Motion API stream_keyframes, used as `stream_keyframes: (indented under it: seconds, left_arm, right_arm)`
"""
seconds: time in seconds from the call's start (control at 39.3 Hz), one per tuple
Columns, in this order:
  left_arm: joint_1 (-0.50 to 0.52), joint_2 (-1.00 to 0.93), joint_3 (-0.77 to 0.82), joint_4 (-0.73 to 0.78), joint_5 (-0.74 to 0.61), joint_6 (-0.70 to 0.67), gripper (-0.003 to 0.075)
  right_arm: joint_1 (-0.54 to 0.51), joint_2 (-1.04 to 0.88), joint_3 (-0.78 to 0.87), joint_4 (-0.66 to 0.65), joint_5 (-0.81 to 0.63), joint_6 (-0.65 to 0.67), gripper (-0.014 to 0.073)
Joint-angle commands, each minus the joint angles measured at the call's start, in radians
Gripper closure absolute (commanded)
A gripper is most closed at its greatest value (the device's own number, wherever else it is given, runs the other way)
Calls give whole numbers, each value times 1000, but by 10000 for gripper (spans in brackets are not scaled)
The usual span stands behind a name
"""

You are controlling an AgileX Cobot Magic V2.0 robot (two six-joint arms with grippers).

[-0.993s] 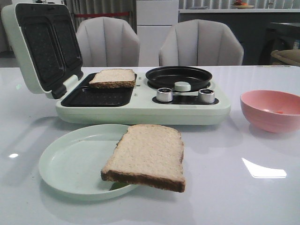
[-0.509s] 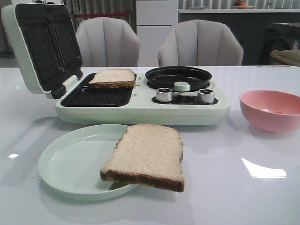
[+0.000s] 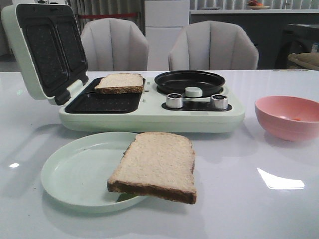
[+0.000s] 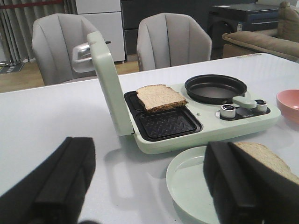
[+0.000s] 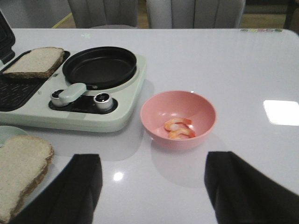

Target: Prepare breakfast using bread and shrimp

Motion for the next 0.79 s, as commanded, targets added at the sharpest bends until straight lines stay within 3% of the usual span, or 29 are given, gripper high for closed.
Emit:
stream_keyframes:
  seconds: [0.0, 0.28, 0.43, 0.59, 0.76]
  left_arm:
    - [-7, 13, -26, -16, -86, -10, 190]
    - [-7, 13, -26, -16, -86, -10, 190]
    - [-7, 13, -26, -16, -86, -10, 190]
    - [-7, 13, -26, -16, -86, -10, 190]
    - [-7, 13, -26, -16, -86, -10, 190]
  right_arm:
    - [16, 120, -76, 70, -79, -2, 13]
    - [58, 505, -253, 282, 72, -6, 13]
    - [73, 695, -329, 404, 86, -47, 13]
    - [73, 864, -379, 651, 135, -246, 13]
    - [73, 1032, -384, 1019, 147, -583, 13]
